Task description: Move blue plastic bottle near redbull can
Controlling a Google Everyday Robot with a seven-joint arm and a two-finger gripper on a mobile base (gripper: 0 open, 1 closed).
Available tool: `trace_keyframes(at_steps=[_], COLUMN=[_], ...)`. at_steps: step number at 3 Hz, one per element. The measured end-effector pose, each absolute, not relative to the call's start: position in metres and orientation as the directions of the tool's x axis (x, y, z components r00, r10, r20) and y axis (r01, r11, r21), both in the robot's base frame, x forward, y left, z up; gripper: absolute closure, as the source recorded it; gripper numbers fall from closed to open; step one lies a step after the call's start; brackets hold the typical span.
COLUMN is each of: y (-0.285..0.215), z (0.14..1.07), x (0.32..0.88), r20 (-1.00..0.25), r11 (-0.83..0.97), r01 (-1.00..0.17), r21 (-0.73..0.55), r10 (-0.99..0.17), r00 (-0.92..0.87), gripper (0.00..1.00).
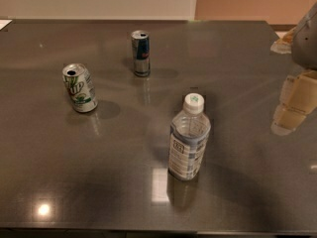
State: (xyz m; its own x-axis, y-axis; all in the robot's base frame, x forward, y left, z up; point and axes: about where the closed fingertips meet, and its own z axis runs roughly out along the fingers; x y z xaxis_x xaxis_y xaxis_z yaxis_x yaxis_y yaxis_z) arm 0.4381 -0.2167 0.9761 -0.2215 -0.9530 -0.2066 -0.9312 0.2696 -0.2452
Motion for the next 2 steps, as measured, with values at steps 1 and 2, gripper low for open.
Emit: trace_keyframes(at_steps=[1, 2], y=[-0.2167, -0.2135], z=[0.9761, 0.9751], x=[0.4381, 0.4359], r20=[-0.207, -0.220], r11=[0.270, 0.252], r01=[-0.931, -0.937], r21=[-0.245, -0.240], r10=[-0.953, -0.955], r00=[-0.222, -0.200], gripper=[0.00, 0.00])
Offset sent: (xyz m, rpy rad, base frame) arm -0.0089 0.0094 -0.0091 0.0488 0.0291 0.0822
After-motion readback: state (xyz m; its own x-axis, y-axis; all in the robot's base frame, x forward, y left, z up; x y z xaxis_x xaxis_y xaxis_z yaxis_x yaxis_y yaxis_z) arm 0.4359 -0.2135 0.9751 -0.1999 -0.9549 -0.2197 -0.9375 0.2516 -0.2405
